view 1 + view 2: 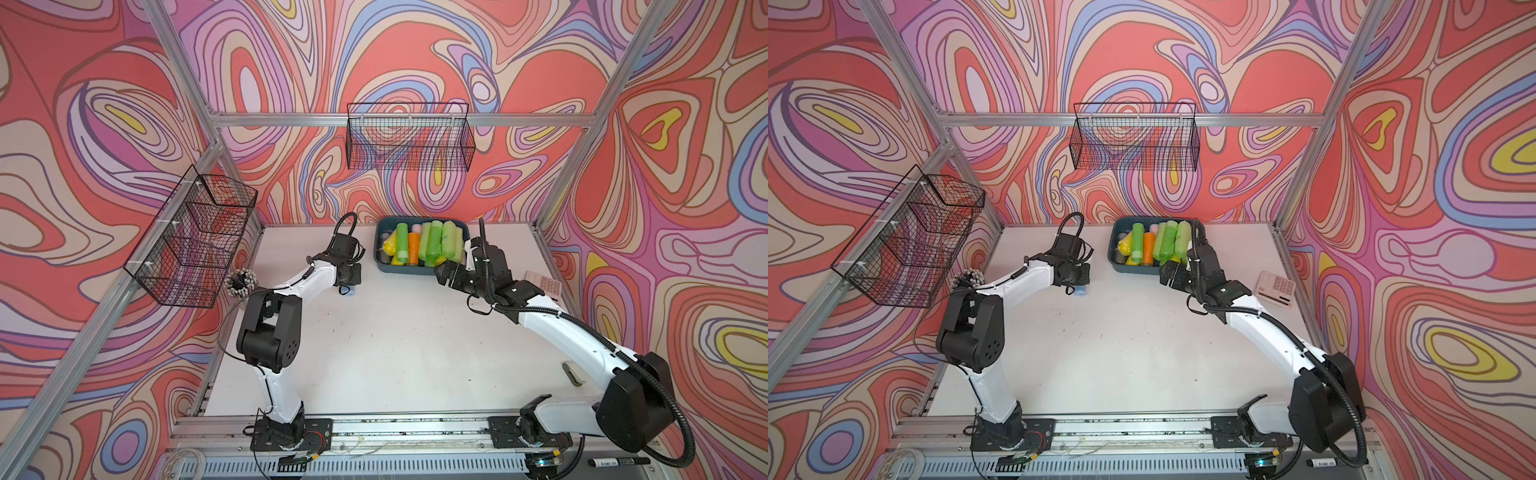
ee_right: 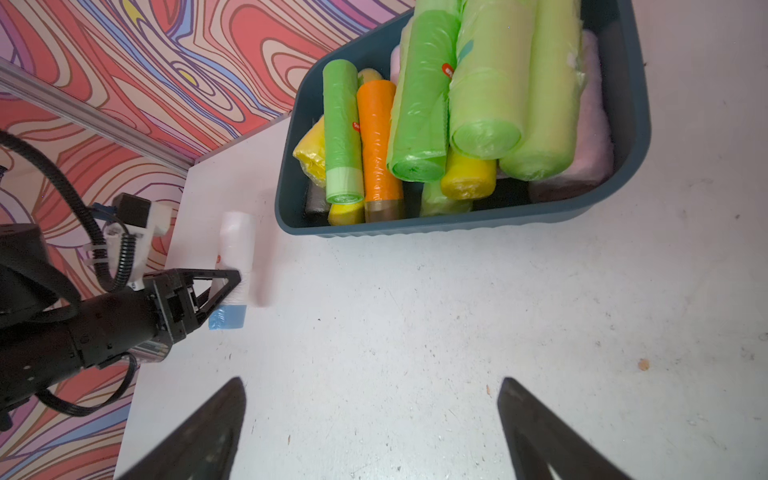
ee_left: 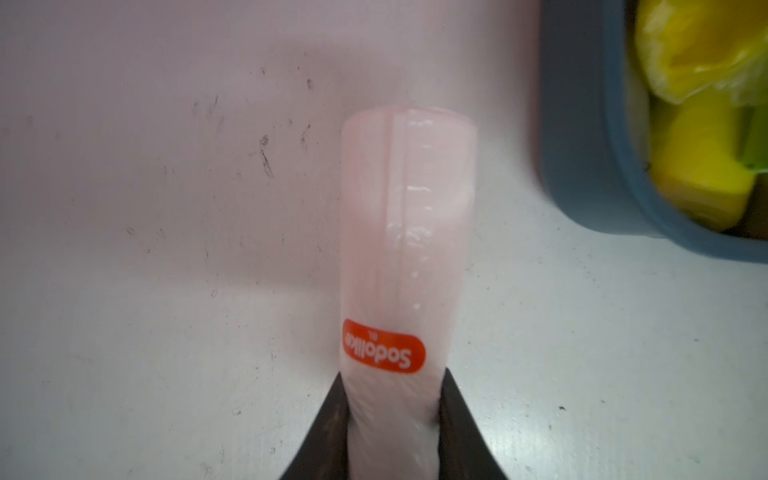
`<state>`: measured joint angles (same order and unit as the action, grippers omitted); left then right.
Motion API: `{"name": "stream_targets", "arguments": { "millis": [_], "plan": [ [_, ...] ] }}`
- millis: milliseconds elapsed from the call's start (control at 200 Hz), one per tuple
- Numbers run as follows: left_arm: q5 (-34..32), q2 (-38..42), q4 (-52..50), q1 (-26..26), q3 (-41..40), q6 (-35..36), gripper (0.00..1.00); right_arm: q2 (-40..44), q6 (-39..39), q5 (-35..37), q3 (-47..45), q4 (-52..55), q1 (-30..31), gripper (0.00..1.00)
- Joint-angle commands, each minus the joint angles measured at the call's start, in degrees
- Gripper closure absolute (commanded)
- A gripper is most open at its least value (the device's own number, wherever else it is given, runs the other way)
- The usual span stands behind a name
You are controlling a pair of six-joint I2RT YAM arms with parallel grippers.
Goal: Put the roll of trash bags into the storage box
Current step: Pick up the roll of trash bags from the center of the board.
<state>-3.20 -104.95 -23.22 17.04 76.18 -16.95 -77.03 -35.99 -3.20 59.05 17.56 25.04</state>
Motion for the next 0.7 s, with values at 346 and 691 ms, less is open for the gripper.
{"name": "stream_targets", "arguments": {
  "millis": [346,691],
  "plan": [
    [6.2,2.7,3.4,3.8,4.6,-3.5,0.82,-0.5,-0.4,-0.9,1.6,-0.5,-0.3,0.03],
    [11.1,-4.0,7.7,6.3,13.0,-6.7,0.84,0.8,-0.5,0.5,1.2,0.9,-0.3,0.03]
  ]
}}
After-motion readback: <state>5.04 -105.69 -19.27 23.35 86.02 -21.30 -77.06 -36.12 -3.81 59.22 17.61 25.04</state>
